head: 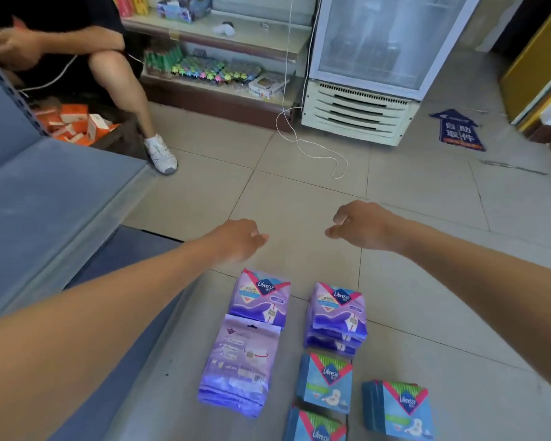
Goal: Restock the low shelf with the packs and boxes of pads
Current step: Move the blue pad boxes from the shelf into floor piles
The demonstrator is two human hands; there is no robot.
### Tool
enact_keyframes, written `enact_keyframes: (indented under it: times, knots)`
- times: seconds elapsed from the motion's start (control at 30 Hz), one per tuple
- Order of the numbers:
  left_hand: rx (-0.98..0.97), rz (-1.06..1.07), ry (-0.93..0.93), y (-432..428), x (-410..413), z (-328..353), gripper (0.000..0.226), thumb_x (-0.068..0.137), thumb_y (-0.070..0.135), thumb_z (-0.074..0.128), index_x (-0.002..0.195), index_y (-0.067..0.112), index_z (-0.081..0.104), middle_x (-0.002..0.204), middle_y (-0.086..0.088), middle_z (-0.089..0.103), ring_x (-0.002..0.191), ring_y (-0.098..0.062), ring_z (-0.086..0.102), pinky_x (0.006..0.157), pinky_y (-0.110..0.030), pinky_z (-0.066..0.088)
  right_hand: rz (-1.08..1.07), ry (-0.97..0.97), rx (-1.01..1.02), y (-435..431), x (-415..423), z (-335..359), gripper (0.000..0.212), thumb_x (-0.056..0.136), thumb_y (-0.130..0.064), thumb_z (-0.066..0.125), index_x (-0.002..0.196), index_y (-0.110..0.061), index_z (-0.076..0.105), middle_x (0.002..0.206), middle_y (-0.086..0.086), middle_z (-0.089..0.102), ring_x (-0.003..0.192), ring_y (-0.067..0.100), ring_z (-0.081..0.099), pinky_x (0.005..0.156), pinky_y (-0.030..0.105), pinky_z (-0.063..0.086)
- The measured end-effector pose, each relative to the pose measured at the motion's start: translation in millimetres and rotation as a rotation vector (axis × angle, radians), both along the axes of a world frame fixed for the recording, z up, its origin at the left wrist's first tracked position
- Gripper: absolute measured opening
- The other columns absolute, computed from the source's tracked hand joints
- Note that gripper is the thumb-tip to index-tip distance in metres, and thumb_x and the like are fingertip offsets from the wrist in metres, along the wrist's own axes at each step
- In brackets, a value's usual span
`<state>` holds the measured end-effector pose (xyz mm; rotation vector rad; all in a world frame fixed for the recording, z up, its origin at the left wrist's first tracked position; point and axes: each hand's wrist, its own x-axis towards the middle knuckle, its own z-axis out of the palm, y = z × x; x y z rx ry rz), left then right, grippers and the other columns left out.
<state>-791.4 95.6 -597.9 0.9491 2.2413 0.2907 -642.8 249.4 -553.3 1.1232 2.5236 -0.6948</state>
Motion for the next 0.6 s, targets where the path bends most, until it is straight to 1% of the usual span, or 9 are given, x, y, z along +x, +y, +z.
enact_keyframes:
  times: [0.07,0.17,0.27,0.37,0.43,0.47,0.53,0.6]
  knots:
    - [0.007,0.010,0.024,0,0,-36,0.044,0.100,0.041,0.037,0.128,0.010,0.050,0.125,-0.009,0.059,0.115,-0.026,0.053,0.095,-0.035,0.043,0.023,0.016,-0.011,-5,-2,-40,0.048,0.091,-0.038,0.058,0.131,-0.012,0.053,0.129,0.011,0.057,0.120,0.029,0.051,0.093,0.034,0.041]
    - [0.026,0.023,0.057,-7,-1,-83,0.046,0.100,0.041,0.037,0.128,0.008,0.051,0.127,-0.011,0.058,0.117,-0.029,0.053,0.097,-0.036,0.043,0.072,0.016,0.006,-20,1,-92,0.046,0.092,-0.037,0.056,0.127,-0.007,0.055,0.125,0.013,0.060,0.117,0.030,0.053,0.095,0.036,0.043]
    - [0.040,0.033,0.090,-22,4,-113,0.046,0.100,0.041,0.037,0.128,0.007,0.050,0.127,-0.011,0.058,0.115,-0.028,0.054,0.095,-0.036,0.042,0.110,0.036,0.035,-35,3,-125,0.047,0.093,-0.036,0.056,0.128,-0.004,0.054,0.128,0.015,0.057,0.118,0.031,0.051,0.095,0.035,0.042]
    - [0.041,0.039,0.125,-40,11,-124,0.045,0.100,0.040,0.036,0.125,0.005,0.051,0.123,-0.012,0.060,0.111,-0.029,0.055,0.092,-0.035,0.042,0.148,0.058,0.060,-49,6,-138,0.050,0.093,-0.038,0.054,0.129,-0.004,0.052,0.131,0.015,0.055,0.119,0.031,0.050,0.095,0.034,0.042]
    - [0.084,0.060,0.160,-49,19,-123,0.044,0.101,0.037,0.037,0.119,0.002,0.054,0.118,-0.015,0.062,0.109,-0.031,0.056,0.092,-0.036,0.042,0.159,0.106,0.086,-61,9,-143,0.049,0.094,-0.038,0.053,0.127,-0.002,0.054,0.131,0.016,0.055,0.119,0.032,0.051,0.095,0.035,0.043]
    - [0.088,0.083,0.148,-54,21,-123,0.043,0.101,0.035,0.037,0.116,0.000,0.056,0.116,-0.017,0.063,0.108,-0.032,0.057,0.092,-0.036,0.042,0.161,0.111,0.076,-66,9,-146,0.048,0.094,-0.037,0.053,0.127,-0.002,0.054,0.131,0.016,0.055,0.118,0.032,0.051,0.095,0.035,0.043]
    - [0.067,0.099,0.103,-66,32,-120,0.042,0.101,0.035,0.039,0.107,-0.001,0.058,0.107,-0.015,0.066,0.102,-0.031,0.060,0.090,-0.035,0.044,0.172,0.082,0.050,-79,18,-149,0.050,0.094,-0.038,0.053,0.128,-0.002,0.053,0.131,0.015,0.055,0.116,0.031,0.052,0.089,0.034,0.043]
    - [0.125,0.140,0.114,-68,35,-116,0.038,0.100,0.036,0.041,0.095,0.003,0.059,0.099,-0.013,0.066,0.091,-0.028,0.062,0.088,-0.035,0.046,0.180,0.067,0.072,-81,23,-152,0.052,0.092,-0.041,0.053,0.127,-0.002,0.051,0.131,0.014,0.053,0.108,0.029,0.051,0.080,0.031,0.039]
